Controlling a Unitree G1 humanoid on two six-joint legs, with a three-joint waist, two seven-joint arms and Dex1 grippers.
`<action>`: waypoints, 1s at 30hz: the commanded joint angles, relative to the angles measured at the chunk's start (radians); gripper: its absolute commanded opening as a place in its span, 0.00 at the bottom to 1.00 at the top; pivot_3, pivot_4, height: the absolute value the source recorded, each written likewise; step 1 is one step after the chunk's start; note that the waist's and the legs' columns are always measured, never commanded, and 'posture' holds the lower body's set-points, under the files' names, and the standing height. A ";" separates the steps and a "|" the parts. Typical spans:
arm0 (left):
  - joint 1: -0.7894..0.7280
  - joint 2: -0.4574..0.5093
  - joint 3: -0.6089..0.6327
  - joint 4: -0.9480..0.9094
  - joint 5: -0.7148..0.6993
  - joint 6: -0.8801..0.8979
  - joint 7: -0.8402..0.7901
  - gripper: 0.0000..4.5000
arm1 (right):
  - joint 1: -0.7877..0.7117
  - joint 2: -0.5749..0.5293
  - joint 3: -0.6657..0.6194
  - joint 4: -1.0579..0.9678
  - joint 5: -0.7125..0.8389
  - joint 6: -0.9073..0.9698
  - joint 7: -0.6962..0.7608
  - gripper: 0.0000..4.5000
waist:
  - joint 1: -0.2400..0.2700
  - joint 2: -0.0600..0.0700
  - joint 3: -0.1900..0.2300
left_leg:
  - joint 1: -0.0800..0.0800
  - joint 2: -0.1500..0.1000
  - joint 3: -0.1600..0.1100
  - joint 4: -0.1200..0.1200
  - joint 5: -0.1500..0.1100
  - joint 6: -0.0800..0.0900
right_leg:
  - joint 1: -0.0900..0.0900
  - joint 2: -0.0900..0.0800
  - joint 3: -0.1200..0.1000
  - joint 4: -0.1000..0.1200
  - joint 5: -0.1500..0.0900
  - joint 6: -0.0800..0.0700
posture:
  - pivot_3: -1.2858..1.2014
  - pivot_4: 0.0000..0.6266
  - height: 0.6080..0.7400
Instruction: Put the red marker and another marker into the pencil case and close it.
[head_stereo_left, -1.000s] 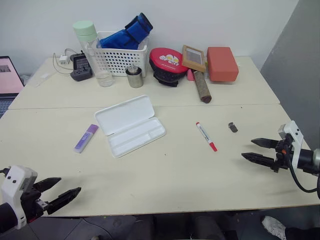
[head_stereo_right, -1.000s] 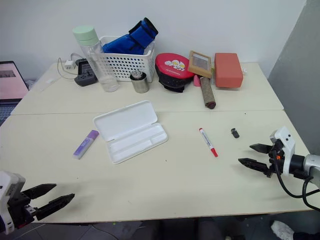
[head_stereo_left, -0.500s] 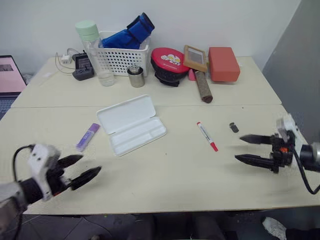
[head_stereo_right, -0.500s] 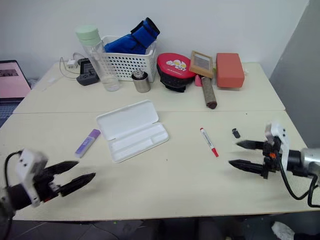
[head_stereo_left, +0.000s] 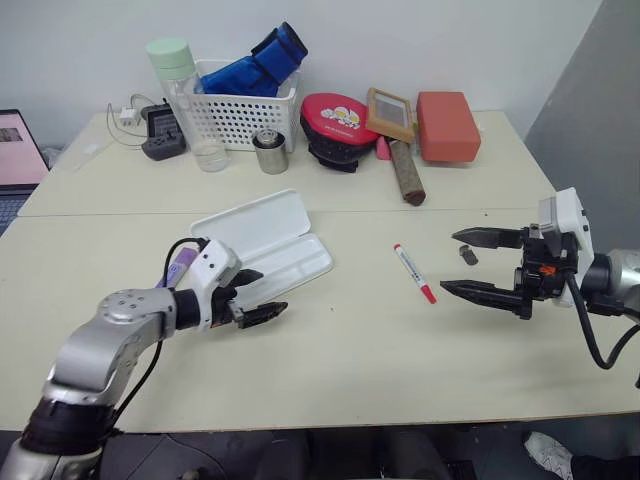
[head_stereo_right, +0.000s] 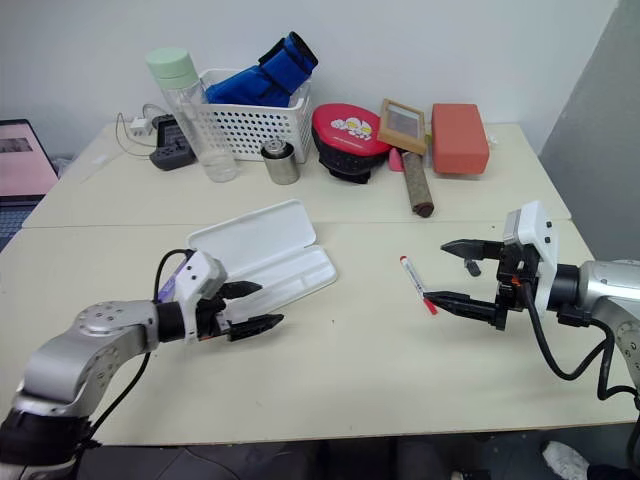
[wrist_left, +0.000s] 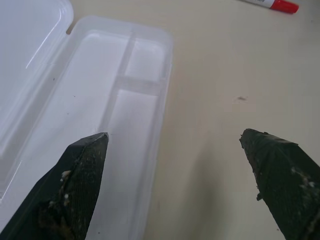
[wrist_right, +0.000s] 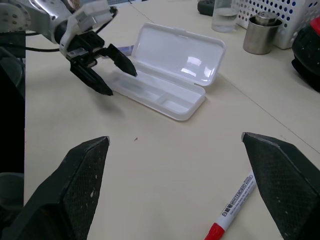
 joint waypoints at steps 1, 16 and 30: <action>-0.062 -0.020 -0.068 0.087 0.069 -0.064 -0.040 1.00 | -0.007 -0.006 -0.009 -0.051 0.007 -0.013 -0.018 0.99 | -0.001 0.000 0.000 | 0.000 0.000 0.000 0.000 0.000 0.000 | 0.000 0.000 0.000 0.000 0.000 0.000 | 0.52 0.24 1.00; -0.115 -0.072 -0.164 0.189 0.205 -0.128 -0.074 0.42 | 0.007 -0.032 -0.008 -0.060 0.001 -0.016 -0.012 1.00 | -0.001 0.000 0.000 | -0.001 0.000 -0.003 0.001 0.000 0.000 | -0.001 0.000 0.001 0.001 0.000 0.000 | 0.52 0.24 1.00; -0.124 -0.088 -0.144 0.192 0.206 -0.162 -0.100 0.01 | 0.020 -0.034 -0.023 -0.073 0.015 -0.013 -0.016 1.00 | -0.001 0.000 0.000 | 0.000 0.000 -0.003 0.001 0.000 0.000 | -0.001 0.000 0.001 0.001 0.000 0.000 | 0.52 0.24 1.00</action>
